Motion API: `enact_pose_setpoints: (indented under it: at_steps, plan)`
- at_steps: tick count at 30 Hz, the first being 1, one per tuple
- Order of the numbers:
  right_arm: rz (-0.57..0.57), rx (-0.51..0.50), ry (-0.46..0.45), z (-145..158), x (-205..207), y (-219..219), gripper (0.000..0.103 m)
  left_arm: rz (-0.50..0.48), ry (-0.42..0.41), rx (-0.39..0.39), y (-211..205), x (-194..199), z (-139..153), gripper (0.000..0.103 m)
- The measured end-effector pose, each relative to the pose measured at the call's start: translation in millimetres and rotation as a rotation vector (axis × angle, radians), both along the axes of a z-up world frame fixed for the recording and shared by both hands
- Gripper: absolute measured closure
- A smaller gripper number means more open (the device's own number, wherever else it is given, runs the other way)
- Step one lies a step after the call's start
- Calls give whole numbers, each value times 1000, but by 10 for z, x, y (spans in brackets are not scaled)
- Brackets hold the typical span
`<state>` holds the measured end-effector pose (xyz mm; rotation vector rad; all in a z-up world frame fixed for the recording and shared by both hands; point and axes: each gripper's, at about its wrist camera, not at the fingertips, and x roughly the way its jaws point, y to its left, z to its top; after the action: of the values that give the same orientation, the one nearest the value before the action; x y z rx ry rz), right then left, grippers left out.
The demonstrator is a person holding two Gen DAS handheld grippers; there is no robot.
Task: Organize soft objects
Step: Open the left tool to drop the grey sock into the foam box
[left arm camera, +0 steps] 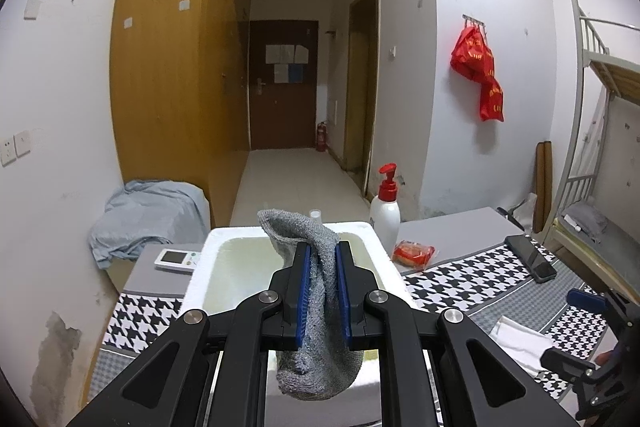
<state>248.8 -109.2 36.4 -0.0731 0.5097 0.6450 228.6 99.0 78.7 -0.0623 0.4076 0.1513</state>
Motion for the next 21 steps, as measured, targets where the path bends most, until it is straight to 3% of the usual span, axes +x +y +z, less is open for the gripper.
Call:
enact_pose_setpoints:
  at_steps: [5,6,8,10,15,21]
  plan:
    - [-22,3,6,-20,26,-87,0,-3,20,-6,-8,116,-48,88]
    - [-28,4,7,-22,37,-104,0,-4,22,-2,-10,128,-55,83]
    - [-37,8,9,-22,51,-129,0,2,20,-4,-18,139,-57,64]
    - [-40,14,12,-21,60,-149,0,12,8,-9,2,120,-54,37]
    - [-41,18,14,-27,66,-167,0,22,-37,-14,0,37,-31,7]
    - [-47,21,15,-42,61,-190,0,7,-58,-15,-56,-152,-41,1]
